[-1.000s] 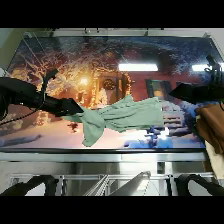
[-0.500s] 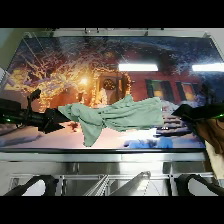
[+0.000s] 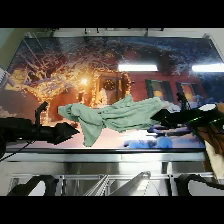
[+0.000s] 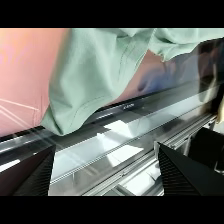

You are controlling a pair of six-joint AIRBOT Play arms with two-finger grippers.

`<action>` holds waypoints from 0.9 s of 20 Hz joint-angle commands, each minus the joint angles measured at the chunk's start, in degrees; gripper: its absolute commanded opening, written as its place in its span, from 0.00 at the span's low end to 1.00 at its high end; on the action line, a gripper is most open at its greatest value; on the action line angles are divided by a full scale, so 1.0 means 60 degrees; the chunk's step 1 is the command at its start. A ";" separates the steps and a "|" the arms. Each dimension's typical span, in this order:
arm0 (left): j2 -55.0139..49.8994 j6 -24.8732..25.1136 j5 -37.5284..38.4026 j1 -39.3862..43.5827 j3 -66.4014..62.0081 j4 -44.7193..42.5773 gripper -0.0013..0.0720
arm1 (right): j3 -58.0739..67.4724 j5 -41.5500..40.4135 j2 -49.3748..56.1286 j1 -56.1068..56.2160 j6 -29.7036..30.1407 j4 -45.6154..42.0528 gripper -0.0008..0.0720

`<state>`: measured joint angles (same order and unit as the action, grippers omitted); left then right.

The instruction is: Fold the shirts.

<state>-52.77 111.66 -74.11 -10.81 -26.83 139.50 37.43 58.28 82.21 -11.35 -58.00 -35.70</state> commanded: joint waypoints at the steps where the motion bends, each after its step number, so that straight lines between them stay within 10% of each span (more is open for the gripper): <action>1: -0.0124 -0.0095 0.1118 0.0892 0.0240 -0.0044 0.97 | -0.0051 -0.0182 0.0481 0.0120 0.1246 0.1698 0.46; 2: -0.0484 -0.0120 0.1450 0.1300 0.0240 -0.0036 0.97 | -0.0051 0.0004 0.0481 0.0120 0.1679 0.2073 0.04; 10: -0.3894 -0.0280 0.2291 0.4564 -0.1300 0.0025 0.94 | -0.0051 0.0678 0.0463 0.0120 0.2215 0.2820 0.04; 12: -0.4477 -0.0280 0.1996 0.4878 -0.1938 0.0007 0.12 | -0.0051 0.0918 0.0404 0.0120 0.2215 0.2820 0.04; 18: -0.4025 -0.0251 0.1118 0.4360 -0.3016 -0.0080 0.04 | -0.0051 0.1392 -0.1166 -0.0040 0.2310 0.2969 0.04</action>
<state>-78.67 110.13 -64.75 16.78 -42.17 139.28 37.08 64.84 79.85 -10.96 -44.45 -18.92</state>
